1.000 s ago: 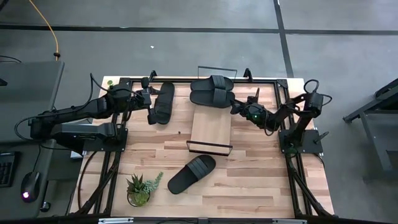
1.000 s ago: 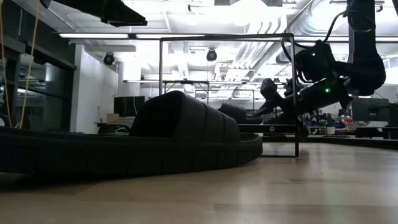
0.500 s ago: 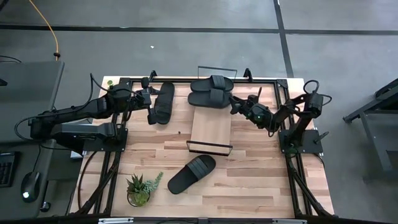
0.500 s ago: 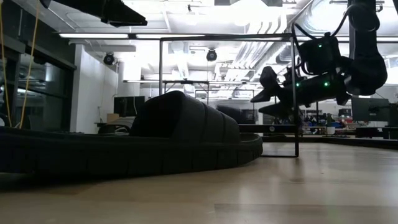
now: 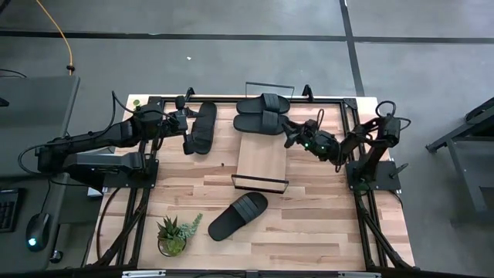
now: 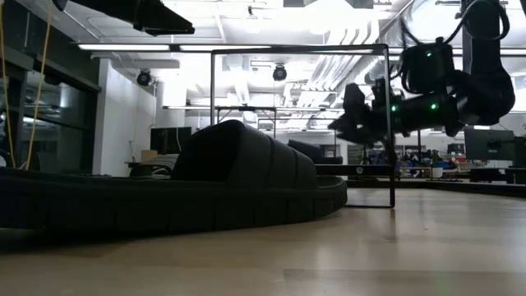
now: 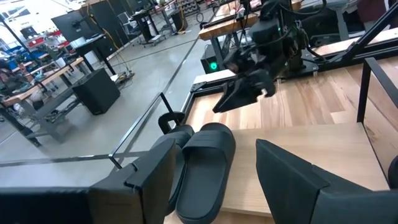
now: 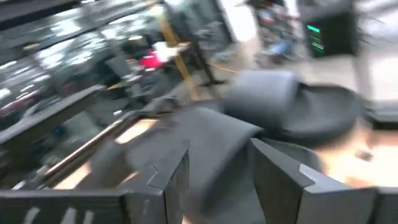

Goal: Pick and place slides into the shelf
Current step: Put the top black slide on the shelf

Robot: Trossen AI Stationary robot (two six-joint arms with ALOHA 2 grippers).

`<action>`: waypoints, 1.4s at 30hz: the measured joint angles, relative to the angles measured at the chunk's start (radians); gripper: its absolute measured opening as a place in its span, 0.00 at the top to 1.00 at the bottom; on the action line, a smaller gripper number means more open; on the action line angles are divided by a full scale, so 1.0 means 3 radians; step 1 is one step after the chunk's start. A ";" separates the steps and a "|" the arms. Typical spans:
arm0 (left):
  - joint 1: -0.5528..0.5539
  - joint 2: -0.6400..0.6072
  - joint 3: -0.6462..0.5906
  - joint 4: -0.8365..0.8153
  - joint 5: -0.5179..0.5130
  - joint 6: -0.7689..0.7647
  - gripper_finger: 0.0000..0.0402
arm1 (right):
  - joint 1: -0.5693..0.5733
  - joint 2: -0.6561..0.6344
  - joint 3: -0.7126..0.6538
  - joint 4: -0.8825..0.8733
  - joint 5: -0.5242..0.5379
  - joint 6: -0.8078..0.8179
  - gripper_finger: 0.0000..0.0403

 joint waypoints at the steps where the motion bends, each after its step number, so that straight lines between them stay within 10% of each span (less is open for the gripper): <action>1: 0.0000 0.0000 0.0000 0.0000 0.0000 -0.0004 0.49 | 0.0016 0.0000 0.0000 0.0096 -0.0117 -0.0129 0.63; 11: 0.0001 0.0004 0.0000 0.0003 0.0059 -0.0486 0.49 | 0.0046 -0.0260 0.0134 0.0331 -0.1232 -0.0742 0.63; 32: 0.0000 0.0010 0.0000 -0.0374 0.0496 -0.1507 0.49 | 0.0047 -0.0554 0.0397 0.0081 -0.1514 -0.0356 0.63; 42: -0.0003 0.0011 0.0001 -0.1408 0.0039 -0.1092 0.49 | -0.0073 -0.0554 0.0397 0.0256 -0.1887 -0.0502 0.63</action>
